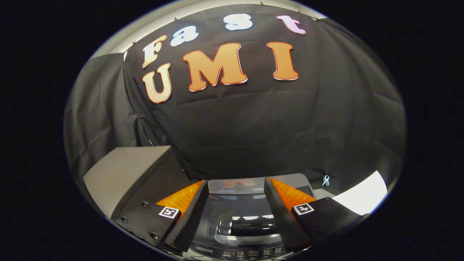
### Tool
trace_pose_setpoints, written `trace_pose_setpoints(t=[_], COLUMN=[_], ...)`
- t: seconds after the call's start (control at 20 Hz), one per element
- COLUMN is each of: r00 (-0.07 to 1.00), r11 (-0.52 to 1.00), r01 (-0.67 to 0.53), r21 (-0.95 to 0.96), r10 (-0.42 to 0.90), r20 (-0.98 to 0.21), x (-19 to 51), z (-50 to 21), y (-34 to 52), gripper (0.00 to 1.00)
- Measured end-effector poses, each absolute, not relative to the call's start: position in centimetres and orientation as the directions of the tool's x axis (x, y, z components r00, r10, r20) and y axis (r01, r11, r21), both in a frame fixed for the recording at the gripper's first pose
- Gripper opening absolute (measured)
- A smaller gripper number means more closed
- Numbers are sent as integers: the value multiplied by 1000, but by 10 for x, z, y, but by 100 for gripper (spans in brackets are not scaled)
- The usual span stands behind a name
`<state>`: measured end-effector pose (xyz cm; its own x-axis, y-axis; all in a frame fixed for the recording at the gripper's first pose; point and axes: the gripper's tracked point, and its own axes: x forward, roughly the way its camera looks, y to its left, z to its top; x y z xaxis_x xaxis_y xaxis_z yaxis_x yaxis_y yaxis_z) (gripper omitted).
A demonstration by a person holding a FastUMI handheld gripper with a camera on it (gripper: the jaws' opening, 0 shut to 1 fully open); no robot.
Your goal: Put the clothes into the washing machine and then close the washing machine lid.
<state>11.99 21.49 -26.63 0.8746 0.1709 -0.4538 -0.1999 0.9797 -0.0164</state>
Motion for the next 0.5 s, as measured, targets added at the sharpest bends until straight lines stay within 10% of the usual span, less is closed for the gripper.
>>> trace_pose_setpoints(t=[0.5], r00=[938], r11=[966], r01=[-259], r21=[-7], r10=[250], r20=[-239], x=[108], z=[-124], y=[226], gripper=[98])
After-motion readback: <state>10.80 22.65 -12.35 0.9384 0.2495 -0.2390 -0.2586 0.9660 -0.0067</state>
